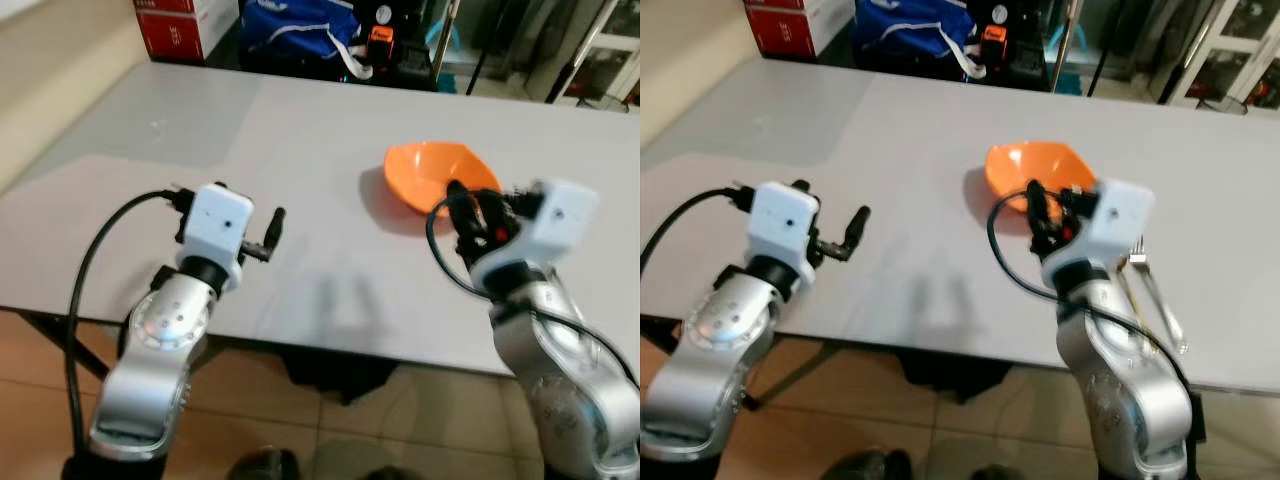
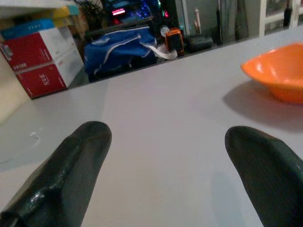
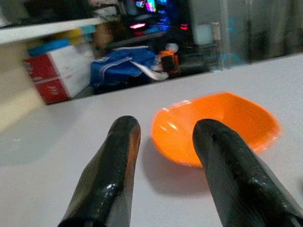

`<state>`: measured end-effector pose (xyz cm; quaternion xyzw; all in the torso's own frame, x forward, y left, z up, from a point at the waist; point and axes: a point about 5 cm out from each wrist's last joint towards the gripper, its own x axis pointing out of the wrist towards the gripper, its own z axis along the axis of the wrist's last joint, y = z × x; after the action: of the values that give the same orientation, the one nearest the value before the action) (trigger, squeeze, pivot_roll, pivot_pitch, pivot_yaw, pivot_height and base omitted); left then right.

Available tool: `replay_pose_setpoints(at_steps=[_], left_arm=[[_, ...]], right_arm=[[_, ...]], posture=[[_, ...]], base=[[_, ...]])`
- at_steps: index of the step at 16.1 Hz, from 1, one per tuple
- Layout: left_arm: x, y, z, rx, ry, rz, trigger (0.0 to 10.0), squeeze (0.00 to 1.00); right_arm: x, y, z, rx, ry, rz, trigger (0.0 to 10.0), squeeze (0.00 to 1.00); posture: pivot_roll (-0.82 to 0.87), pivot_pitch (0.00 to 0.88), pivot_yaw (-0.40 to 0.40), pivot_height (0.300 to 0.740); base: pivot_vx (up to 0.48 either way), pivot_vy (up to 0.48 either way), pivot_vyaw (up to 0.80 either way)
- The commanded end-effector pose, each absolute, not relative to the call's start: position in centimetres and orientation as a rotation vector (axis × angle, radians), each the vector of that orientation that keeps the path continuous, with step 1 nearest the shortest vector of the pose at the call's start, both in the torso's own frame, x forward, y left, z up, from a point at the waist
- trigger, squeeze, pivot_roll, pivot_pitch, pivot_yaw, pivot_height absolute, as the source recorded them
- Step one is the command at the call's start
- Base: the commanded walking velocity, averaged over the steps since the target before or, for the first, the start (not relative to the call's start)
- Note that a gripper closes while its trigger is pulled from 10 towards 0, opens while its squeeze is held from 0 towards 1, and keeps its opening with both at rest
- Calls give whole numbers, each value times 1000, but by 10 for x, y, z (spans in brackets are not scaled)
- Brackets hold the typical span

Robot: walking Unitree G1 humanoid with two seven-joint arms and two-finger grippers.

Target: Setting the table

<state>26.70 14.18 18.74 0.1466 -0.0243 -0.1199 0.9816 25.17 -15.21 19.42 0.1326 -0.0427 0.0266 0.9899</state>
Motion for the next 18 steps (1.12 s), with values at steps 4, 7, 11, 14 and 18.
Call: replay_pose_setpoints(at_steps=[4,7,11,14,18], left_arm=[[275,143,193,266,-72,-233,10000,1000],[274,142,191,244,-56,-219,10000,1000],[272,146,187,251,-41,-164,10000,0],[272,147,192,275,-73,-125,10000,0],[272,146,196,286,-94,-102,10000,0]], right_arm=[[261,-149,188,206,-104,51,10000,1000],[266,-146,187,196,-120,87,10000,1000],[271,-137,183,183,-81,126,10000,0],[277,-139,179,186,-64,113,10000,0],[284,-136,178,146,-65,103,10000,0]], posture=[[77,40,15,740],[81,37,-6,740],[79,40,-35,740],[93,42,-54,740],[104,36,-67,740]], base=[[0,480,0],[0,480,0],[0,480,0],[0,480,0],[0,480,-570]])
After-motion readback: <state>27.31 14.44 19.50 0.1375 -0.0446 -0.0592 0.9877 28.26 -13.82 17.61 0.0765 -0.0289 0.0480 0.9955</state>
